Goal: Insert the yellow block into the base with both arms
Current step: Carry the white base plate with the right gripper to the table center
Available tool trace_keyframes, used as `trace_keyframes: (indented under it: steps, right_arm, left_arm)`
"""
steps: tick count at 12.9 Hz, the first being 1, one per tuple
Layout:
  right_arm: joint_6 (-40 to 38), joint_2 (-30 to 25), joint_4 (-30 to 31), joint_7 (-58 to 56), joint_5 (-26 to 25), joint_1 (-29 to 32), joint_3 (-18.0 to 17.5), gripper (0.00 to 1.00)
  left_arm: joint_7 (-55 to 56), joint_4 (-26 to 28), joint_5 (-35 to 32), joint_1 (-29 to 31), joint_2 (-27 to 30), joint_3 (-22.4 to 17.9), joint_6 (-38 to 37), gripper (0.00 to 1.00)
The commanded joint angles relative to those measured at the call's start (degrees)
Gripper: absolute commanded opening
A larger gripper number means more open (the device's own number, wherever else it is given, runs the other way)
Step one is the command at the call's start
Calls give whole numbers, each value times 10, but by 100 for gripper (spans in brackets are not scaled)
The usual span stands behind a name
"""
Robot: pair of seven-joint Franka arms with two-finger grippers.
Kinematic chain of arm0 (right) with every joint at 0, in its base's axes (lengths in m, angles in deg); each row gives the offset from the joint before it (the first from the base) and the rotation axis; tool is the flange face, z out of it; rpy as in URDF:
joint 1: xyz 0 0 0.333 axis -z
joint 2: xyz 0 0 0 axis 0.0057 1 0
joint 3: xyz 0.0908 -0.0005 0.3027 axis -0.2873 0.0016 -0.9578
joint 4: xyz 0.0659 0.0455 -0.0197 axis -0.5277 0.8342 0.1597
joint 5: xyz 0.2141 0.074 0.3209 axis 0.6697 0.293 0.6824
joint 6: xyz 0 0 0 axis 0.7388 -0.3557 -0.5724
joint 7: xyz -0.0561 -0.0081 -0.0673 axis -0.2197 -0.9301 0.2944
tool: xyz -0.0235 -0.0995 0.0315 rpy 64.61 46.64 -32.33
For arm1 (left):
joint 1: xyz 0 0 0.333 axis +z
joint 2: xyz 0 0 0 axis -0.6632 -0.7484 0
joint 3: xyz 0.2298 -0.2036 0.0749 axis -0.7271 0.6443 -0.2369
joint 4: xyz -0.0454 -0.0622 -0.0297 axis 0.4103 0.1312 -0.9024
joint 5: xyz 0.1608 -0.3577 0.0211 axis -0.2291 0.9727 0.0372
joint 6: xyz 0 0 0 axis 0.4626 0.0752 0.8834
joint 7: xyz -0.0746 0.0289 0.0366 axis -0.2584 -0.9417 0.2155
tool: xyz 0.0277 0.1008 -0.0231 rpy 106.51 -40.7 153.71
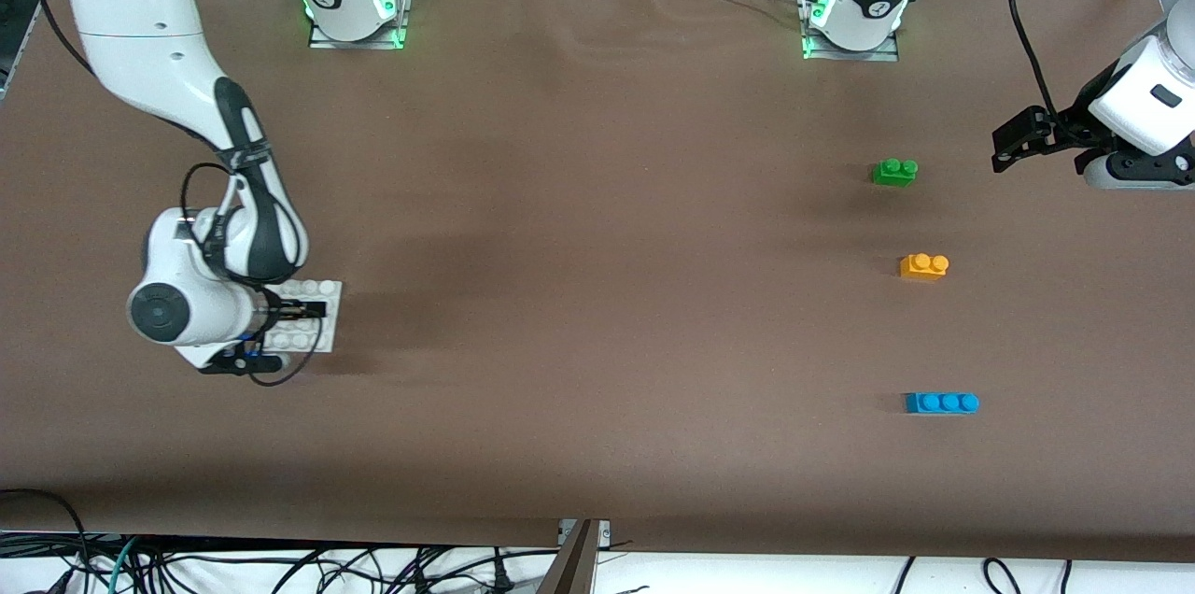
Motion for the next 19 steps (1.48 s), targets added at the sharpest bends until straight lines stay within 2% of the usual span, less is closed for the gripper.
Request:
trace_keyframes:
  steps: [1,4,8,14,19]
  right_arm:
    - [34,28,-2,20,36,-44,-8,100]
    - [34,28,-13,67,78,-88,-24,100]
    - [37,28,-28,171,78,-164,-26,100]
    - [112,37,-37,269,79,-264,-27,100]
    - [120,77,-92,353,79,-323,-27,100]
  left_arm:
    - [-7,-16,-11,-1,-6,-1,-13,100]
    - [-8,-16,-12,-1,-6,-1,-13,100]
    - [-7,-16,-11,-1,-6,0,-13,100]
    - [-7,-16,-11,-1,-6,0,-13,100]
    - [-7,-16,-11,-1,-6,0,-13,100]
